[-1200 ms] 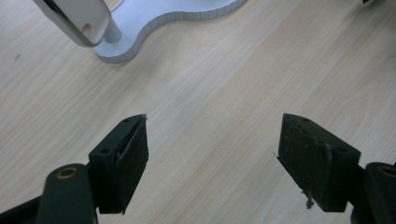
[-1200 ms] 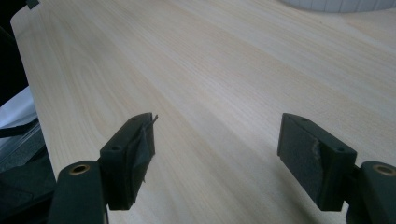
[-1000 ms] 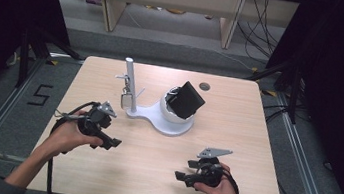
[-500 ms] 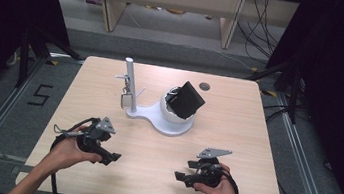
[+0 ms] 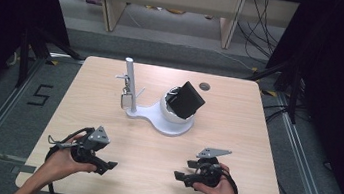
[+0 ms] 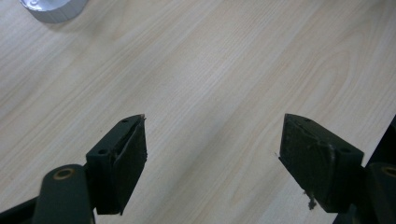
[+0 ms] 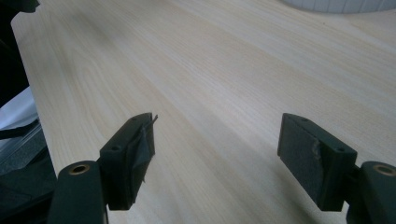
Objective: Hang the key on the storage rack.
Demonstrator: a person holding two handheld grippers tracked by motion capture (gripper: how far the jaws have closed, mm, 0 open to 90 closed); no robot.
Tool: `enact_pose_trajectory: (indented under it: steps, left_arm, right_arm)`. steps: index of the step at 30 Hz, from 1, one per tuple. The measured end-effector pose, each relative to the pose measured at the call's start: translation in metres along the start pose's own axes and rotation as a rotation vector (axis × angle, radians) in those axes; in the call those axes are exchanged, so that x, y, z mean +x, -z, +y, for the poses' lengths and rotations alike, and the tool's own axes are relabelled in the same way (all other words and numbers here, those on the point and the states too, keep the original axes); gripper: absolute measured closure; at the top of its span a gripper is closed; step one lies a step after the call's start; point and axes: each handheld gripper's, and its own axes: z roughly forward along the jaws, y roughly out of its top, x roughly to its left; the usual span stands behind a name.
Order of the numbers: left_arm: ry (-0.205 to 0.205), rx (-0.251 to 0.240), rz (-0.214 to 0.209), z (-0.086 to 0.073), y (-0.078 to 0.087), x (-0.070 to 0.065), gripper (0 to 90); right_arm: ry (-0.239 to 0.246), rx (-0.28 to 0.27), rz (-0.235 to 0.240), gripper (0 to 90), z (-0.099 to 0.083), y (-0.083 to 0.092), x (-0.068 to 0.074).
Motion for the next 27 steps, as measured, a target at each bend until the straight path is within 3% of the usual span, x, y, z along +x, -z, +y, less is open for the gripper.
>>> enact_pose_trajectory:
  steps: [1, 2, 4, 7, 9, 10, 11, 16, 20, 21, 23, 24, 27]
  left_arm:
    - [0.022, -0.013, 0.001, -0.002, -0.001, -0.002, 22.8]
    - [-0.002, -0.003, -0.001, -0.004, -0.001, -0.002, 22.7]
    - [0.007, -0.016, 0.003, -0.008, -0.003, -0.005, 22.6]
    - [0.006, -0.019, -0.007, -0.014, -0.006, -0.008, 22.2]
    - [0.009, -0.024, -0.005, -0.019, -0.009, -0.011, 22.2]
    - [0.007, -0.03, 0.008, -0.023, -0.011, -0.013, 22.3]
    - [0.01, -0.03, 0.013, -0.026, -0.012, -0.014, 22.3]
    - [0.041, -0.058, 0.036, -0.039, -0.015, -0.02, 22.3]
    - [0.016, -0.075, 0.05, -0.047, -0.015, -0.023, 22.2]
    - [0.044, -0.083, 0.05, -0.049, -0.015, -0.027, 22.2]
    - [0.011, -0.077, 0.052, -0.053, -0.015, -0.029, 21.6]
    - [0.009, -0.08, 0.055, -0.055, -0.016, -0.031, 21.4]
    - [0.012, -0.089, 0.067, -0.059, -0.017, -0.034, 21.4]
  right_arm:
    - [-0.019, 0.005, 0.002, 28.3, 0.0, 0.0, 0.001]
    - [-0.018, 0.005, -0.001, 28.2, 0.0, 0.0, 0.001]
    - [0.003, -0.001, -0.004, 28.0, 0.0, 0.0, 0.0]
    - [-0.015, -0.001, -0.006, 26.9, 0.0, 0.0, 0.002]
    - [0.002, -0.007, -0.007, 26.6, 0.0, -0.001, 0.001]
    - [-0.017, -0.001, -0.01, 26.5, 0.0, 0.0, 0.002]
    - [0.004, -0.006, -0.013, 26.2, 0.0, 0.0, 0.0]
    - [-0.01, 0.005, 0.001, 24.9, 0.0, -0.001, 0.001]
    - [-0.017, 0.001, 0.003, 20.8, 0.0, -0.002, 0.002]
    - [-0.015, 0.002, -0.021, 19.8, 0.0, 0.0, 0.002]
    - [-0.027, 0.001, -0.013, 19.4, 0.0, 0.0, 0.003]
    - [-0.025, -0.006, 0.003, 19.1, 0.0, -0.001, 0.002]
    - [-0.005, -0.007, -0.008, 19.0, 0.001, 0.0, 0.004]
